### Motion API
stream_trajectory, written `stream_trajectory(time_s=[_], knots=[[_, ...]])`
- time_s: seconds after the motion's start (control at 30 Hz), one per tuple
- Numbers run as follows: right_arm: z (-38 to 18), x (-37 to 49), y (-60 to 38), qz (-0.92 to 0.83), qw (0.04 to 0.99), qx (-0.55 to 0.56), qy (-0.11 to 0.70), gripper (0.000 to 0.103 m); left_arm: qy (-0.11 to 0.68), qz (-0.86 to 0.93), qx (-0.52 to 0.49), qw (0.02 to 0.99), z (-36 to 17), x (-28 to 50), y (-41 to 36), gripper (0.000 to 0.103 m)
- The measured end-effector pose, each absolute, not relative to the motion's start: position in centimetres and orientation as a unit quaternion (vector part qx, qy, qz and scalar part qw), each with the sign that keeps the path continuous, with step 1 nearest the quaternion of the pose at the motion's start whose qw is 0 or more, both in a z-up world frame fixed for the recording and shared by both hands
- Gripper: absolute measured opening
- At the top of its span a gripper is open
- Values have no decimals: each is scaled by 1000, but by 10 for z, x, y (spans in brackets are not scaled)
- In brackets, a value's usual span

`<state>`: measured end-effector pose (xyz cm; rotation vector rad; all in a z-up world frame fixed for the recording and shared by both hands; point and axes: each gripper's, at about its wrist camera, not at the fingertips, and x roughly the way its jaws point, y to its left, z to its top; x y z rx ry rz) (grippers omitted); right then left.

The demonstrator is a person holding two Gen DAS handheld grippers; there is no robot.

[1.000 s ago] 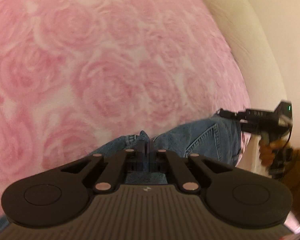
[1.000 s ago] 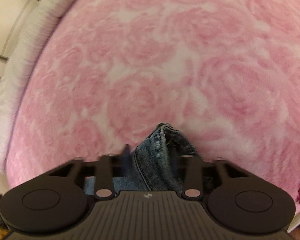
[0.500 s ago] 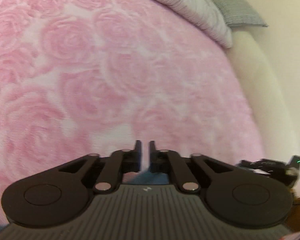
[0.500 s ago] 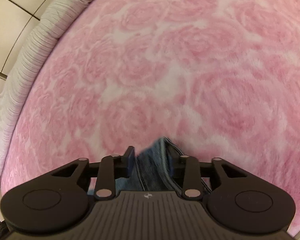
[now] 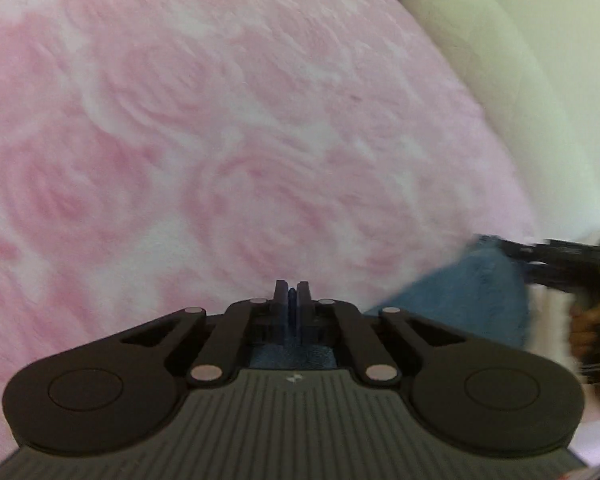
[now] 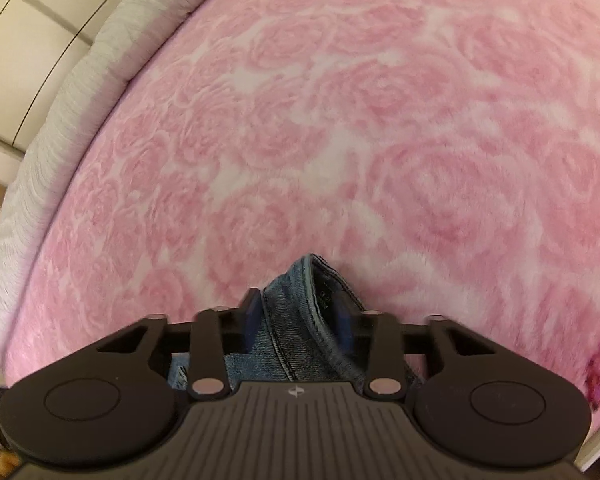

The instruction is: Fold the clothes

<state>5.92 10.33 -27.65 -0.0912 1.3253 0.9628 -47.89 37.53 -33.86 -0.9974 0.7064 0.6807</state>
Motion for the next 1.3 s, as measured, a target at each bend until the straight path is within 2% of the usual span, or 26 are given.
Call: stream_trajectory(time_s=[0.07, 0.13, 0.2, 0.27, 0.3, 0.4, 0.43, 0.57, 0.83, 1.0, 1.07, 1.17, 1.3], knots=[[-277, 54, 109, 435, 690, -69, 575, 22, 318, 332, -451, 765, -344, -482, 376, 1], [-278, 53, 114, 428, 693, -80, 574, 22, 314, 350, -441, 765, -338, -484, 372, 3], [-279, 52, 118, 421, 696, -91, 575, 28, 298, 382, -437, 758, -325, -493, 367, 4], [-272, 52, 117, 409, 707, -97, 569, 62, 245, 439, -467, 727, -308, -525, 363, 7], [-267, 52, 114, 404, 715, -102, 561, 65, 219, 460, -484, 711, -298, -543, 358, 9], [-250, 50, 101, 413, 723, -99, 545, 64, 160, 519, -520, 659, -270, -602, 316, 13], [-244, 48, 96, 418, 722, -94, 543, 64, 152, 538, -528, 640, -260, -616, 294, 17], [-229, 25, 84, 457, 700, -98, 540, 64, 131, 601, -546, 568, -231, -657, 191, 23], [-244, -79, 83, 522, 601, -182, 578, 64, 57, 688, -580, 434, -233, -706, 15, 25], [-258, -154, 87, 545, 546, -206, 602, 64, 4, 711, -575, 405, -241, -761, 6, 30], [-264, -183, 91, 547, 537, -207, 608, 64, -27, 714, -577, 395, -250, -792, 16, 38], [-271, -216, 90, 522, 553, -189, 622, 64, -61, 717, -587, 370, -275, -835, 37, 38], [-279, -255, 77, 467, 592, -152, 638, 64, -65, 719, -591, 360, -302, -889, 60, 38]])
